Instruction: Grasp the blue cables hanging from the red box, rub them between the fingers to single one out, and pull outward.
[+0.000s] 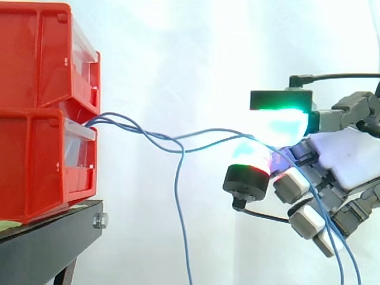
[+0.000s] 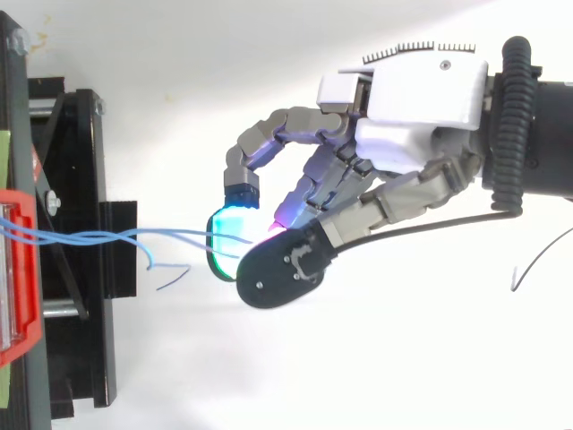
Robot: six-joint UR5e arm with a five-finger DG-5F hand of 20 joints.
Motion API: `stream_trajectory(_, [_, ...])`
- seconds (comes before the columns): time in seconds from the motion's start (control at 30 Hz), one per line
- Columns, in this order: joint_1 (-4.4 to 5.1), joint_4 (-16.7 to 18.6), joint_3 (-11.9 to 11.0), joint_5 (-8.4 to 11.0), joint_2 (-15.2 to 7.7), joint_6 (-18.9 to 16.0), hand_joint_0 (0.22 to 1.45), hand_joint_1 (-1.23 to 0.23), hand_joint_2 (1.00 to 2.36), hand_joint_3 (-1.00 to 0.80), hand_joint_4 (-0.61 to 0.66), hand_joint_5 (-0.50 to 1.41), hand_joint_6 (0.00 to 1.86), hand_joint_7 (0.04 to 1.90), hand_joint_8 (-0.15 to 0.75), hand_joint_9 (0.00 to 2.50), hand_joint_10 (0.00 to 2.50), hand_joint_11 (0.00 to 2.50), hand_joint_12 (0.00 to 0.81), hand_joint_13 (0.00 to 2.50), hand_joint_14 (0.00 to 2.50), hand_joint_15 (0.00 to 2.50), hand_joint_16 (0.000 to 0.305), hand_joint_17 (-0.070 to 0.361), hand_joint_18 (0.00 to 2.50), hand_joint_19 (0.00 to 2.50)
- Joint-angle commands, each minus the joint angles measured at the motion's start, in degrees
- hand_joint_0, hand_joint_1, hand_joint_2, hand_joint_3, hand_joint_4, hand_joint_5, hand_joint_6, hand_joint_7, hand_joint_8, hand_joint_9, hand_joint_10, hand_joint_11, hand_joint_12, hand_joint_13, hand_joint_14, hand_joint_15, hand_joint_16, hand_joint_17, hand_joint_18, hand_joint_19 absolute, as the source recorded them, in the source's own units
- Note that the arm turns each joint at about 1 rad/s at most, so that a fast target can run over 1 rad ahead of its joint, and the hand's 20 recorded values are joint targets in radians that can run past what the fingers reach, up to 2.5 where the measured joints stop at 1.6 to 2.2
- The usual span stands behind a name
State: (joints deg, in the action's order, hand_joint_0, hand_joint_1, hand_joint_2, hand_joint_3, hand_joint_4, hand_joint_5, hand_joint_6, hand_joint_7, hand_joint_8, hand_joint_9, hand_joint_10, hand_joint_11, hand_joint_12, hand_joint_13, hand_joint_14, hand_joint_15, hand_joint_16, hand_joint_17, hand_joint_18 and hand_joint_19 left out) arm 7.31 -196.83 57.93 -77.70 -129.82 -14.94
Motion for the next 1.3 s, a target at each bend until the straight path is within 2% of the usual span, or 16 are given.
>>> stream_trajectory(0.0, [-0.01,0.0,0.0,0.00,0.0,0.0,0.57,-0.64,1.00,-0.50,0.02,-0.12,0.89,1.07,0.237,1.14,0.02,0.68,0.342,0.97,0.03,0.68,0.044,0.098,0.82,0.62])
stream_trajectory(0.07, [-0.01,0.0,0.0,0.00,0.0,0.0,0.60,-0.61,1.00,-0.45,-0.02,-0.11,0.90,1.15,0.233,1.15,0.02,0.68,0.339,0.97,0.03,0.69,0.043,0.096,0.80,0.64])
stream_trajectory(0.2, [-0.01,-0.2,-0.5,0.09,0.0,0.0,0.59,-0.75,1.01,-0.10,0.00,-0.11,0.91,1.20,0.284,1.13,0.02,0.68,0.387,1.01,0.02,0.69,0.053,0.119,0.86,0.61])
stream_trajectory(0.27, [-0.01,-0.4,-0.7,0.00,0.0,0.1,0.63,-0.81,1.02,-0.02,-0.06,-0.12,0.94,1.18,0.278,1.09,0.02,0.69,0.375,0.98,0.03,0.70,0.051,0.115,0.84,0.60])
stream_trajectory(0.33, [-0.19,-1.1,-1.1,0.00,0.0,0.7,0.66,-0.86,1.02,-0.04,-0.14,-0.15,0.95,1.15,0.240,1.02,0.02,0.69,0.345,0.92,0.03,0.69,0.046,0.104,0.78,0.60])
stream_trajectory(0.37, [-0.27,-1.2,-1.1,0.00,0.0,1.0,0.69,-0.87,1.02,-0.10,-0.15,-0.16,0.95,1.20,0.237,1.02,0.02,0.69,0.341,0.91,0.03,0.68,0.045,0.101,0.76,0.59])
stream_trajectory(0.47, [-0.80,-1.8,-1.7,-0.18,0.0,2.0,0.79,-0.89,1.01,-0.33,-0.21,-0.17,0.96,1.19,0.215,0.99,0.02,0.68,0.333,0.88,0.03,0.67,0.044,0.099,0.73,0.57])
stream_trajectory(0.5, [-0.89,-2.1,-1.8,-0.26,0.0,2.3,0.81,-0.89,1.00,-0.42,-0.21,-0.17,0.95,1.26,0.206,1.00,0.02,0.68,0.331,0.88,0.03,0.67,0.043,0.097,0.73,0.57])
stream_trajectory(0.6, [-1.42,-2.9,-2.2,-0.26,0.0,3.9,0.82,-0.89,1.00,-0.49,-0.27,-0.16,0.96,1.26,0.191,1.02,0.02,0.69,0.327,0.90,0.03,0.67,0.042,0.094,0.73,0.57])
stream_trajectory(0.77, [-1.77,-4.1,-2.5,-0.35,0.0,4.2,0.76,-0.87,1.00,-0.50,-0.21,-0.14,0.95,1.30,0.196,1.10,0.02,0.70,0.317,0.96,0.03,0.68,0.040,0.091,0.80,0.56])
stream_trajectory(0.9, [-1.86,-4.3,-2.5,-0.35,0.0,4.2,0.66,-0.85,1.00,-0.50,-0.08,-0.12,0.94,1.11,0.203,1.14,0.02,0.70,0.325,0.98,0.03,0.69,0.041,0.091,0.80,0.58])
stream_trajectory(1.0, [-1.86,-4.3,-2.5,-0.35,0.0,4.3,0.59,-0.82,1.00,-0.50,-0.05,-0.12,0.94,1.02,0.210,1.15,0.02,0.72,0.329,0.98,0.03,0.70,0.041,0.093,0.81,0.60])
stream_trajectory(1.13, [-2.03,-4.4,-2.5,-0.35,0.0,4.3,0.51,-0.85,1.00,-0.50,-0.03,-0.12,0.91,1.10,0.228,1.14,0.02,0.70,0.350,0.98,0.03,0.70,0.046,0.104,0.81,0.60])
stream_trajectory(1.2, [-2.12,-4.4,-2.5,-0.35,0.0,4.3,0.49,-0.88,1.00,-0.50,-0.02,-0.13,0.92,1.08,0.236,1.11,0.02,0.69,0.358,0.95,0.03,0.70,0.048,0.107,0.79,0.59])
stream_trajectory(1.27, [-2.30,-4.5,-2.5,-0.35,0.0,4.3,0.56,-0.91,1.00,-0.50,-0.02,-0.14,0.91,1.11,0.223,1.06,0.02,0.70,0.345,0.92,0.03,0.69,0.045,0.100,0.75,0.60])
